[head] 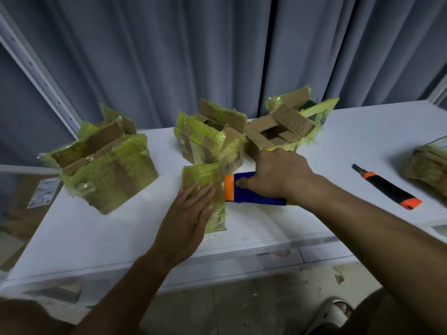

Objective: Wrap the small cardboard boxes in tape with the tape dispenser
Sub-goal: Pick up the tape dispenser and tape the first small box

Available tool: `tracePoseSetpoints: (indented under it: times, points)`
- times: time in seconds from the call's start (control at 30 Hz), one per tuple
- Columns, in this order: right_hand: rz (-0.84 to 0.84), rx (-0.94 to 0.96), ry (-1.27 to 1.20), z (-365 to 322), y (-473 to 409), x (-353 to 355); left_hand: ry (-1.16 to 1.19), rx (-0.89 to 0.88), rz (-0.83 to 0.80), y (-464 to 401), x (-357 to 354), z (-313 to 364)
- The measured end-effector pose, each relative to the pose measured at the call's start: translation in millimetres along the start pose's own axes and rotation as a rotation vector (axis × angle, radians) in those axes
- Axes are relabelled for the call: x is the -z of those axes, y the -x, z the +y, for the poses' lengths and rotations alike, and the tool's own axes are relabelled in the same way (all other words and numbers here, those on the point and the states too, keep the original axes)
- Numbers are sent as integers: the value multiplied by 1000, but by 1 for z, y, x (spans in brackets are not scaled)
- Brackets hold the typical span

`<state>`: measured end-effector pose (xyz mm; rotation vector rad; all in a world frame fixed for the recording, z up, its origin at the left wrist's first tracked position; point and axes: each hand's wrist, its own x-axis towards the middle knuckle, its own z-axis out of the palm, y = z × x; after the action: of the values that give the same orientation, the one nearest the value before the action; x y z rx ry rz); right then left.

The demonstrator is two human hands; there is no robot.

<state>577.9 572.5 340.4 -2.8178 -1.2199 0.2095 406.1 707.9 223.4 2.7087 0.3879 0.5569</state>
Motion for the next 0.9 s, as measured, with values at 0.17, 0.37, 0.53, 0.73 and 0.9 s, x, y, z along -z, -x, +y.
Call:
tracePoseSetpoints:
  times: [0.17,0.37,0.53,0.73,0.9]
  points:
    - [-52,-73,-13,27,8,6,-115,37,79,2,5,3]
    - [-2,-72,-155,36,4,-1,-104,360,148,-5,-16,33]
    - [-6,-55,-192,36,8,-6,-6,454,264,-10,-23,31]
    - [58,-32,-246,36,8,-6,293,525,365,-7,-16,34]
    - [68,-38,-286,38,9,-8,302,620,418,8,0,36]
